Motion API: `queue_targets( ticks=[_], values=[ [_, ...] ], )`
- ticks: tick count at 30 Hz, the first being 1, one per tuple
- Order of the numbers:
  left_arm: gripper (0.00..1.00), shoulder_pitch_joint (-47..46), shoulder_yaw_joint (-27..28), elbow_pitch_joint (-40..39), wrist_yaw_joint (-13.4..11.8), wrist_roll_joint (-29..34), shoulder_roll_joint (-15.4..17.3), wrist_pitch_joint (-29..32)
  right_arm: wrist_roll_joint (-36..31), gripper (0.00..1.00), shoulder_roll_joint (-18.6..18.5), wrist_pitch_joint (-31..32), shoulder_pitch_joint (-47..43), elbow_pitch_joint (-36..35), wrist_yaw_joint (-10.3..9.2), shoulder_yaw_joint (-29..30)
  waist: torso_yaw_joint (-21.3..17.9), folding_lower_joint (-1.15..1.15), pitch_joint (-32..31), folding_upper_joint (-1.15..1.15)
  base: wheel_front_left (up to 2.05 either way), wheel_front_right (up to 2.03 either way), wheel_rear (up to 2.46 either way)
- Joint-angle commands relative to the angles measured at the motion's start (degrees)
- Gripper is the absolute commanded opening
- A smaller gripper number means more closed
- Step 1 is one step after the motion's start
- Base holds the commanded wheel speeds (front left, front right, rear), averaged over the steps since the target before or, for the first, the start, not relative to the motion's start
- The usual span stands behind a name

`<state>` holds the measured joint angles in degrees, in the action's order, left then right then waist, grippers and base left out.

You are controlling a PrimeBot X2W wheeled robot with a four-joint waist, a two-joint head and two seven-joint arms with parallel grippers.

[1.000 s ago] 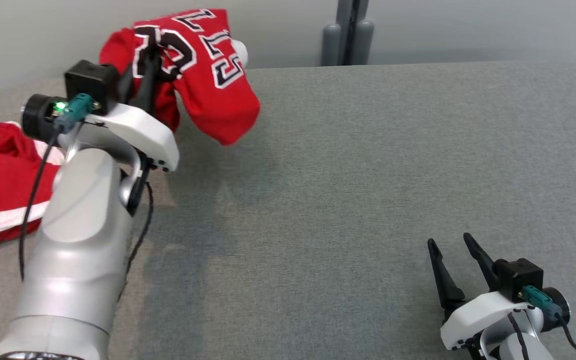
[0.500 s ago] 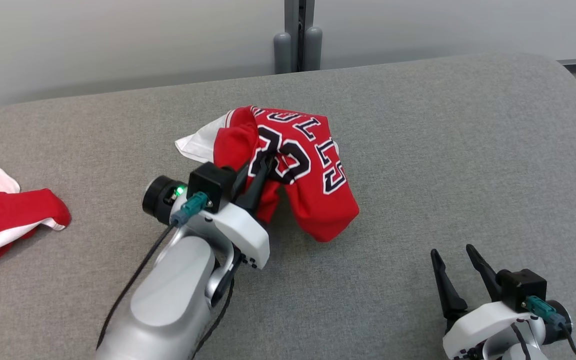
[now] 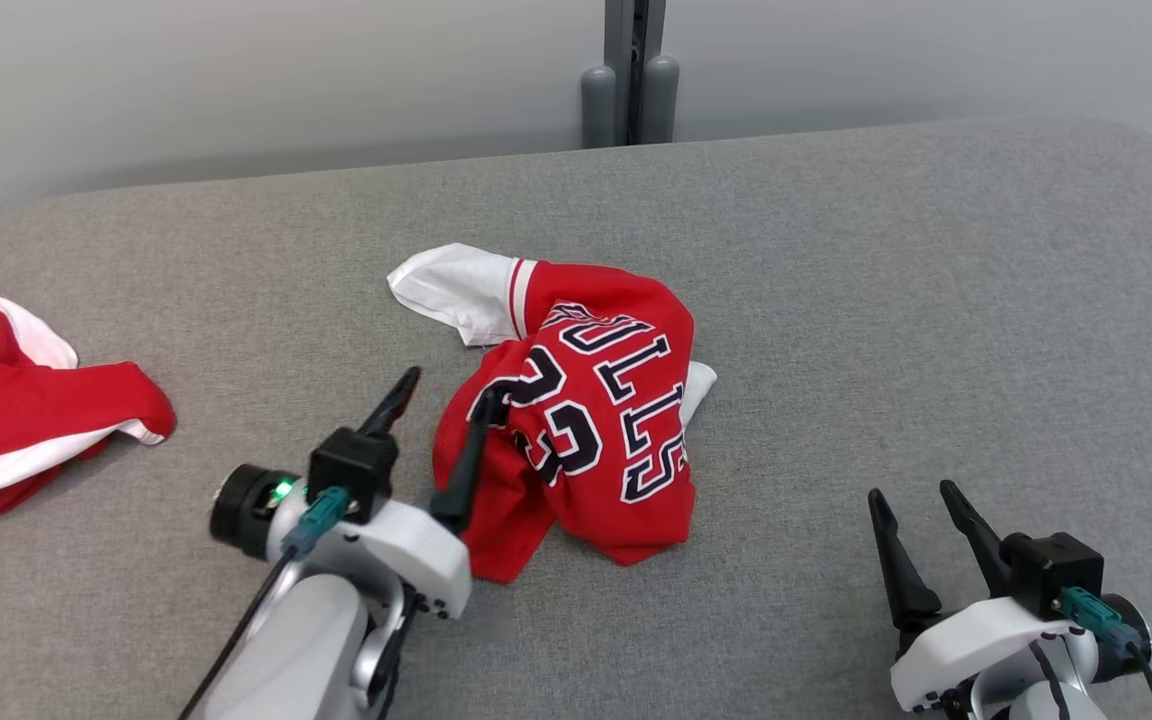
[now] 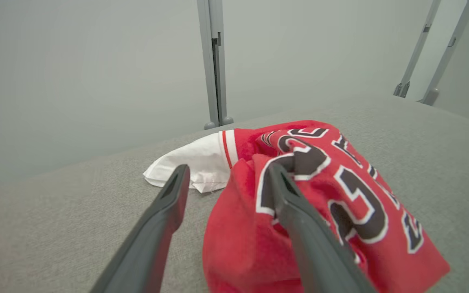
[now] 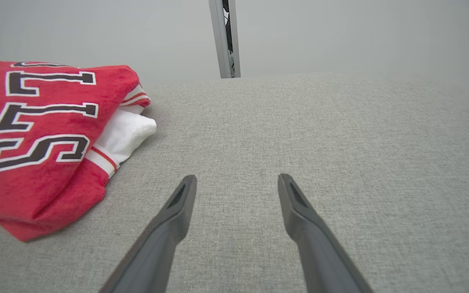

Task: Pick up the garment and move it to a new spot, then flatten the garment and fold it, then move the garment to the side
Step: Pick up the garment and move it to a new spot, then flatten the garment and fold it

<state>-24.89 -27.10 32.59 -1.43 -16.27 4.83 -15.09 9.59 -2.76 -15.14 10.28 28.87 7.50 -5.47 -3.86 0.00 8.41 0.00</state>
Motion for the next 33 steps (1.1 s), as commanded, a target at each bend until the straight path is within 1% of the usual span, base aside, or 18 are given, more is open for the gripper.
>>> queue_targets(
  ticks=[1,7,11,17,22,25,28,33],
  values=[
    [1.00,1.6,1.7,-0.9,-0.4,0.9,0.9,-0.1,-0.3,1.00,-0.3,0.0,0.0,-0.2,-0.02,0.3,0.3,0.00,-0.3,0.00,0.00,0.00,0.00],
    [1.00,8.2,9.2,-4.4,-1.4,1.9,1.7,-0.1,-0.3,1.00,-0.3,0.0,-0.4,-0.6,-0.02,-0.1,0.9,0.00,-1.7,0.00,0.00,0.00,0.00],
    [1.00,12.5,14.2,-6.0,-1.7,2.1,0.9,-0.1,-0.9,1.00,-0.3,0.0,-1.1,-0.9,-0.02,-0.1,1.4,0.00,-2.7,0.00,0.00,0.00,0.00],
    [1.00,18.1,19.9,-8.0,-1.3,4.1,-0.2,-0.1,-1.2,1.00,-0.3,0.0,-2.1,-0.7,-0.02,0.0,1.7,0.00,-4.4,0.00,0.00,0.00,0.00],
    [1.00,22.8,23.3,-9.4,-0.6,5.8,-0.9,-0.1,-1.0,1.00,-0.3,0.0,-2.7,-0.7,-0.02,-0.6,1.6,0.00,-5.6,0.00,0.00,0.00,0.00],
    [1.00,25.5,25.7,-10.5,-1.3,6.3,-1.2,-0.1,-1.1,1.00,-0.3,0.0,-2.3,-0.4,-0.02,-1.5,1.2,0.00,-5.3,0.00,0.00,0.00,0.00],
    [1.00,27.0,26.5,-11.4,-0.9,6.8,-1.6,-0.1,-1.1,1.00,-0.3,0.0,-1.6,-0.4,-0.02,-1.8,1.1,0.00,-5.0,0.00,0.00,0.00,0.00],
    [1.00,26.9,26.8,-12.1,-0.5,7.4,-1.8,-0.1,-0.8,1.00,-0.3,0.0,-0.9,-0.7,-0.02,-2.1,1.5,0.00,-3.9,0.00,0.00,0.00,0.00]
  ],
)
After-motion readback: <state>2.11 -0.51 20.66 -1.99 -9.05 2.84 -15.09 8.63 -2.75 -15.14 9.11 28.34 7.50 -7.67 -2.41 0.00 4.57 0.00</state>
